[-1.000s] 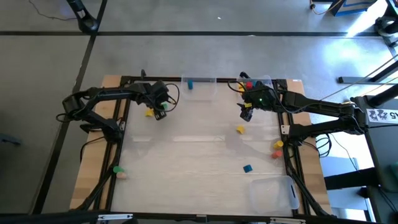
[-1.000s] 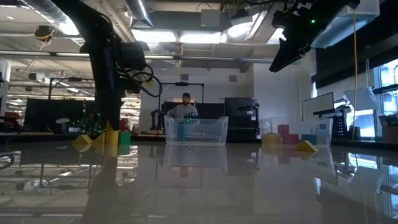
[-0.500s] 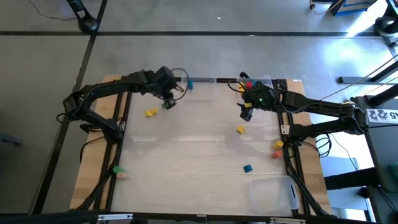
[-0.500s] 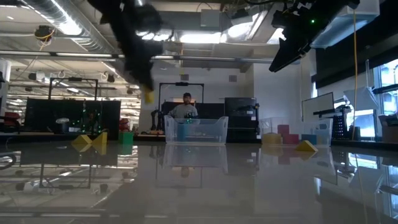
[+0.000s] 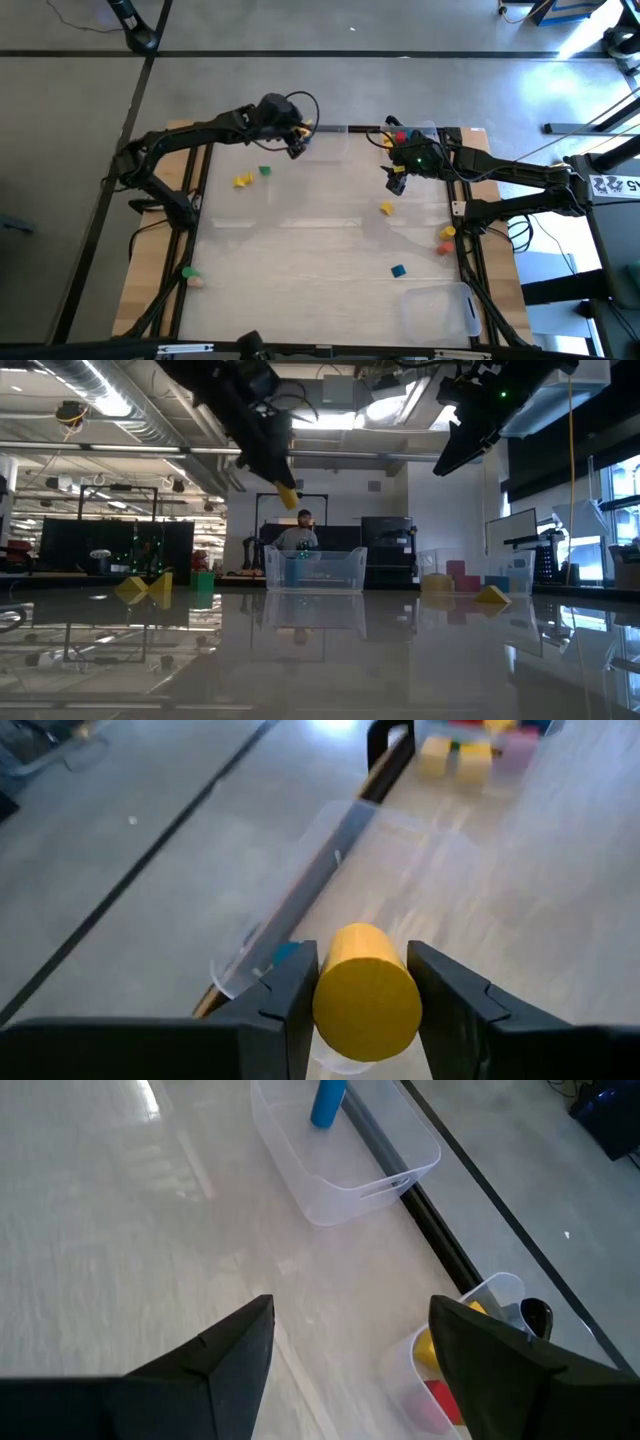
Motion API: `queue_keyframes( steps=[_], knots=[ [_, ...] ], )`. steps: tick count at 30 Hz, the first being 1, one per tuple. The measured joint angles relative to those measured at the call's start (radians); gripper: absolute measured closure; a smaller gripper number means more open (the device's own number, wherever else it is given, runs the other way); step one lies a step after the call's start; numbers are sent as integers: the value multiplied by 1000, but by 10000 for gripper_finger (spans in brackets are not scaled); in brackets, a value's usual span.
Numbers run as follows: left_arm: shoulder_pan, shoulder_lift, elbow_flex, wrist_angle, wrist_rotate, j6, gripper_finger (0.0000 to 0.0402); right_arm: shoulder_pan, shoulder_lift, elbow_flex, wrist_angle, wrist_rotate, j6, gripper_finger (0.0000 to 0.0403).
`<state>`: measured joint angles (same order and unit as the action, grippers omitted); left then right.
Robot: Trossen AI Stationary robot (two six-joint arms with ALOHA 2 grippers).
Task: Sort blocks by size
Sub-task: Put the yellow cylindrical block into the top left transparent bin
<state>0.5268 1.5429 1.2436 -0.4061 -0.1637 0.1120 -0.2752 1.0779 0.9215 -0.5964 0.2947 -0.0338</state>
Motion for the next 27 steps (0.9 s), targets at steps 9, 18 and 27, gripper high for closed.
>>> queue_keyframes(
  steps=[9, 18, 27],
  knots=[
    [-4, 205, 167, -163, -4, -52, 273, 0, 0, 0, 3, 0, 1, 137],
    [-2, 329, 192, -163, -5, -25, 273, 0, 0, 0, -3, 0, 2, 137],
    [6, 331, 192, -145, -7, -25, 273, 0, 0, 0, 1, 0, 2, 137]
  ],
)
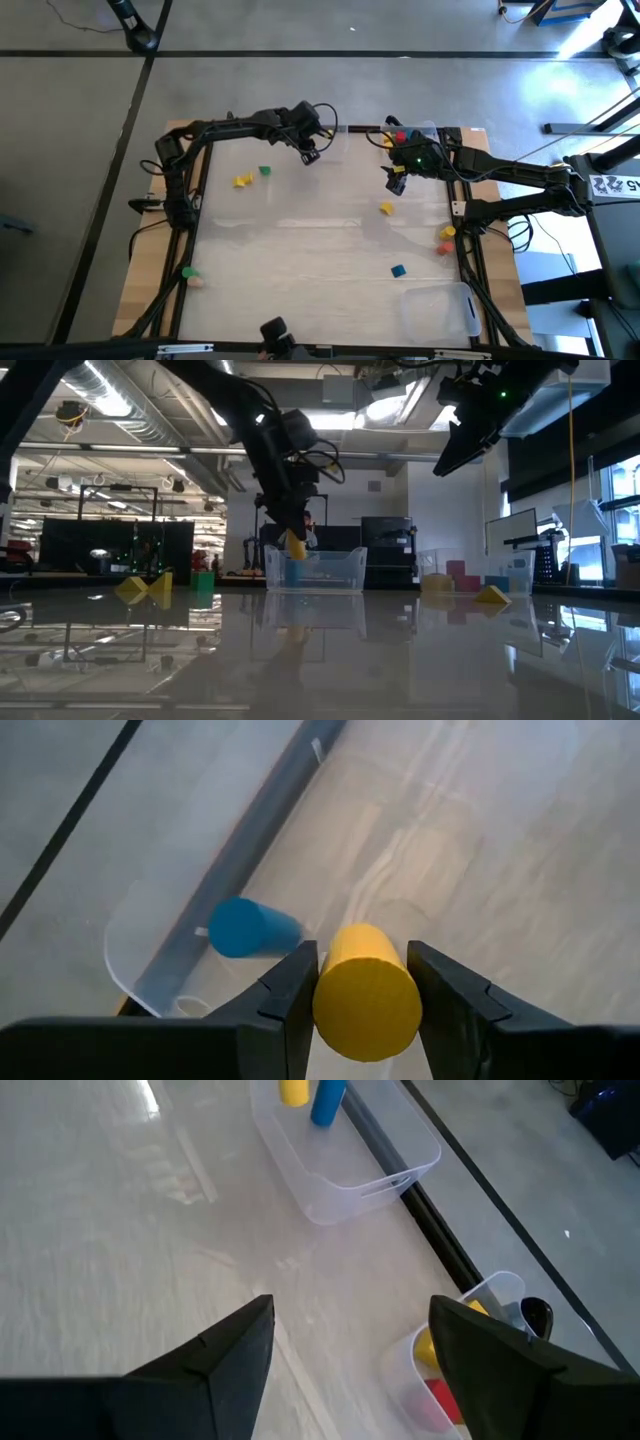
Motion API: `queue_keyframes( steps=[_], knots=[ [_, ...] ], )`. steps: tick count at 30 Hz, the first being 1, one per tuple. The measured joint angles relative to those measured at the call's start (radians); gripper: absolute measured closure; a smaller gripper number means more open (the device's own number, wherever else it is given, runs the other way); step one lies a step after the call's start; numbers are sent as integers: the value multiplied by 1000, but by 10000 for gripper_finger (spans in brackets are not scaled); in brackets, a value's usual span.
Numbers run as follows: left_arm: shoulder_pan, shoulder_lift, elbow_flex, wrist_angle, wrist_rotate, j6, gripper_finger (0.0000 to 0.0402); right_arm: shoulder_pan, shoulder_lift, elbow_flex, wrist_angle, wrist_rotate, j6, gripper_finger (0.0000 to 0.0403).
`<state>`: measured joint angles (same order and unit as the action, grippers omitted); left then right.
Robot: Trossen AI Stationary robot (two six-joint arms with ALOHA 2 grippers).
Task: Sort blocks by size
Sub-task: Put the yellow cylindrical block into the top left transparent bin
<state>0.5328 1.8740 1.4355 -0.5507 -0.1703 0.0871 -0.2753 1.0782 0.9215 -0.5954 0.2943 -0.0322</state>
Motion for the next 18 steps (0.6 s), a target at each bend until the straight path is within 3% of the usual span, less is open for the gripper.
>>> queue_keyframes(
  steps=[18],
  knots=[
    [45, 49, -44, 35, -1, -34, 272, 0, 0, 0, -2, -26, -1, 137]
  ],
)
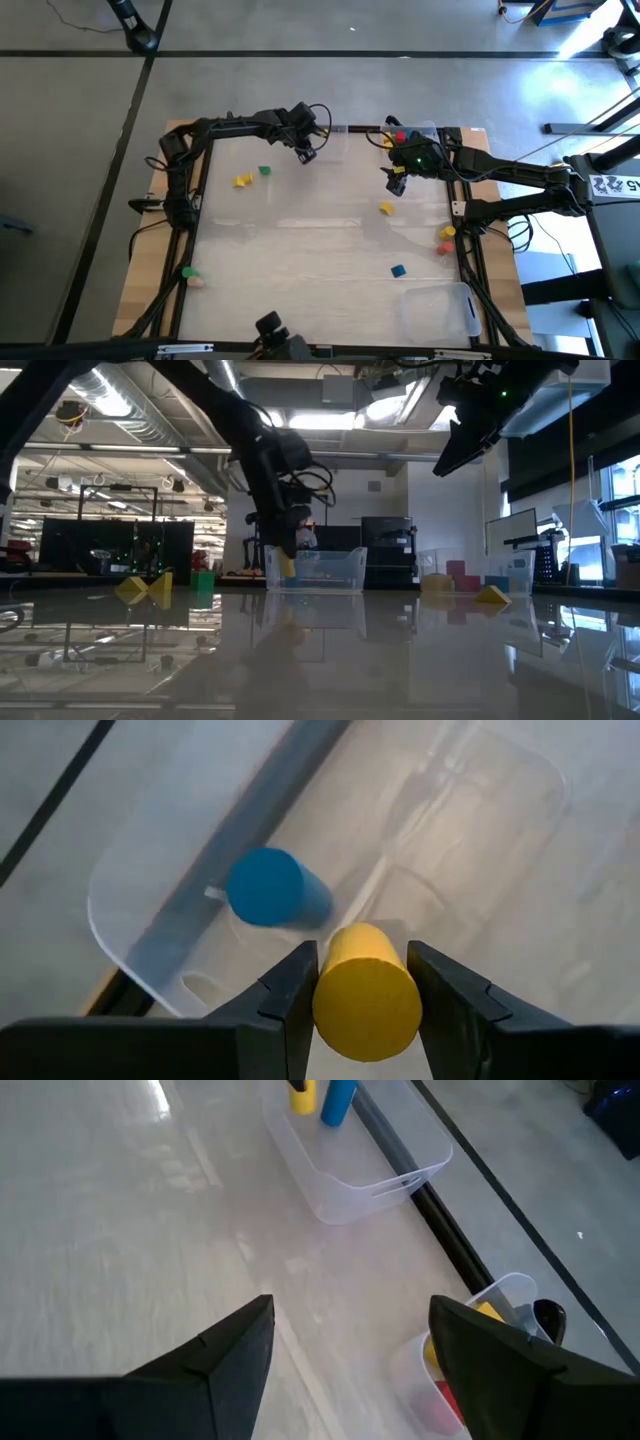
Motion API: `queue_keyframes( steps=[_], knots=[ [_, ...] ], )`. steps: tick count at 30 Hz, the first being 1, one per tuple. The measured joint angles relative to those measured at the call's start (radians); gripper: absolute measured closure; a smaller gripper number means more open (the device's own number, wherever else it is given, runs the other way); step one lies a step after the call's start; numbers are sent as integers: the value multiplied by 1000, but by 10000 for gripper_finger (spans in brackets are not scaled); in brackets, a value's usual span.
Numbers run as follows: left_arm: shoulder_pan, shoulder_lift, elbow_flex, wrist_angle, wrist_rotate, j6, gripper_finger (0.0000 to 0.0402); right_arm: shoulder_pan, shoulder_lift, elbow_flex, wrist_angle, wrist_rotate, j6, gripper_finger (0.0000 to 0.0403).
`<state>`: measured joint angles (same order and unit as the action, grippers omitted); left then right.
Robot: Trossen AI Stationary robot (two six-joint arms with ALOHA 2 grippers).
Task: Sort blocks by size
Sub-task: Put the yellow cylindrical block into the top left transparent bin, then put the brown cylindrical block into the top left transparent bin
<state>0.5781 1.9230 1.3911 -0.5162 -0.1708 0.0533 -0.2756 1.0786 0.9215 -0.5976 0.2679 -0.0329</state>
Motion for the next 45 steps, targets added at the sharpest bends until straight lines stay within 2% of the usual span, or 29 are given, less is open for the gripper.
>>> queue_keyframes(
  steps=[14, 23, 29, 36, 40, 45],
  knots=[
    [3, 50, 1, 28, 16, 25, 270, 0, 28, 0, 1, 1, -2, 137],
    [3, 49, 12, 10, 22, 23, 203, 0, 44, 0, -6, 2, -10, 137],
    [-2, 39, 81, -79, 22, 14, 188, 0, 44, 0, -6, 2, -18, 137],
    [-48, -96, 118, -141, 13, 19, 195, 0, 44, 0, -10, 2, -41, 137],
    [-104, -179, 117, -296, 11, 40, 199, 0, 44, 0, -5, 2, -51, 137],
    [-182, -291, 57, -379, 12, -19, 204, 0, 43, 0, 14, 1, -65, 137]
  ],
)
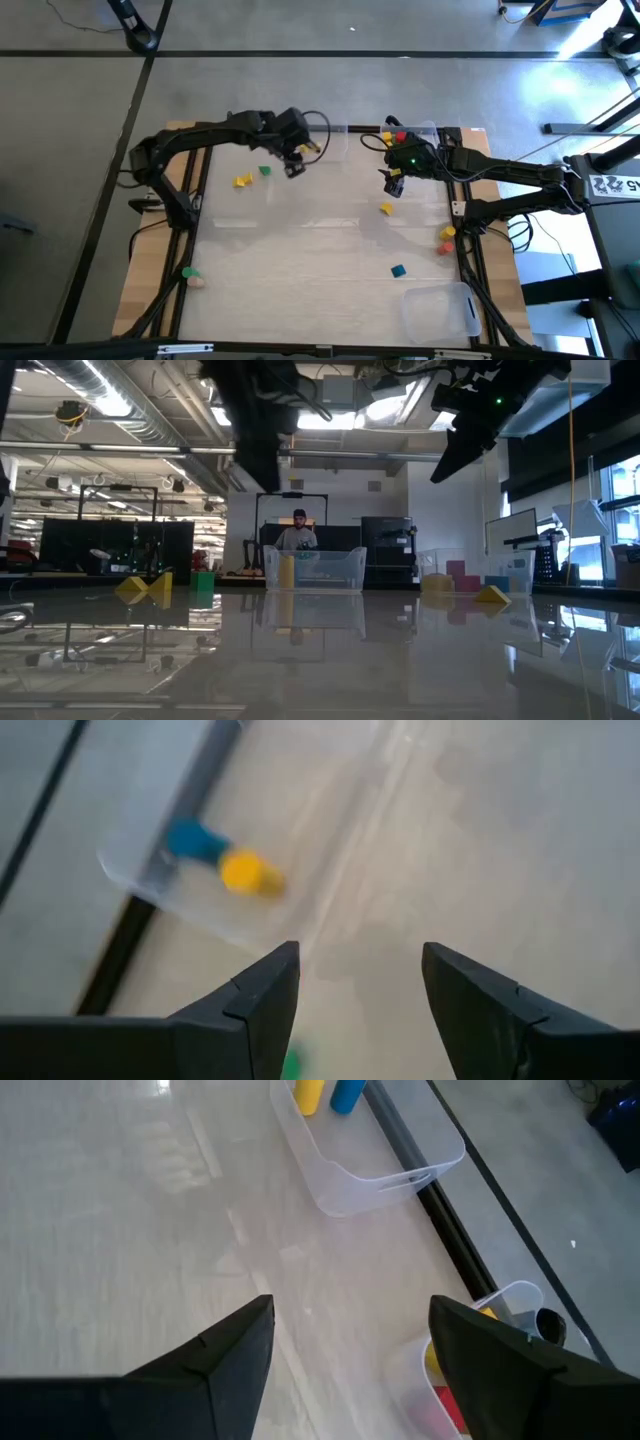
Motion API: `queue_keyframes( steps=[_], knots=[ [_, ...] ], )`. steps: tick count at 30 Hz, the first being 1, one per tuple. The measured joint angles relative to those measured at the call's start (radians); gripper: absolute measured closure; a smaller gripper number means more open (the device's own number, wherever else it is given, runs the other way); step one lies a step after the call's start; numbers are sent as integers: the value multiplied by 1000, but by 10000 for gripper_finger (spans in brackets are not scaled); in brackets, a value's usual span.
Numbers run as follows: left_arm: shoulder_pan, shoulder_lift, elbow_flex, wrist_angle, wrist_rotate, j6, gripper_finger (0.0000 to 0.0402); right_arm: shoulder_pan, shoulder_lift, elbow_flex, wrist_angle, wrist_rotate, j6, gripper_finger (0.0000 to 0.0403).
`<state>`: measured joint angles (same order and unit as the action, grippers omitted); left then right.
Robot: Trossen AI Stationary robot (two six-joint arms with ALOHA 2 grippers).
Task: Sort blocks by size
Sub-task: Put the brown cylindrical block into the top left transparent bin
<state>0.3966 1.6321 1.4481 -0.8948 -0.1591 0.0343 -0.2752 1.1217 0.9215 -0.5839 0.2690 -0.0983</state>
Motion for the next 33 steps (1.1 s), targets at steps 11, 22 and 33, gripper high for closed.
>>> queue_keyframes(
  steps=[11, 22, 33],
  knots=[
    [-204, -273, -212, -106, 0, -274, 203, 0, 0, 0, 8, -9, -5, 137],
    [-451, -368, -407, -138, 75, -449, 203, 0, 0, 0, 7, -9, -5, 137],
    [-730, -364, -504, -151, 238, -509, 206, 0, 0, 0, -6, -28, -11, 137]
  ],
)
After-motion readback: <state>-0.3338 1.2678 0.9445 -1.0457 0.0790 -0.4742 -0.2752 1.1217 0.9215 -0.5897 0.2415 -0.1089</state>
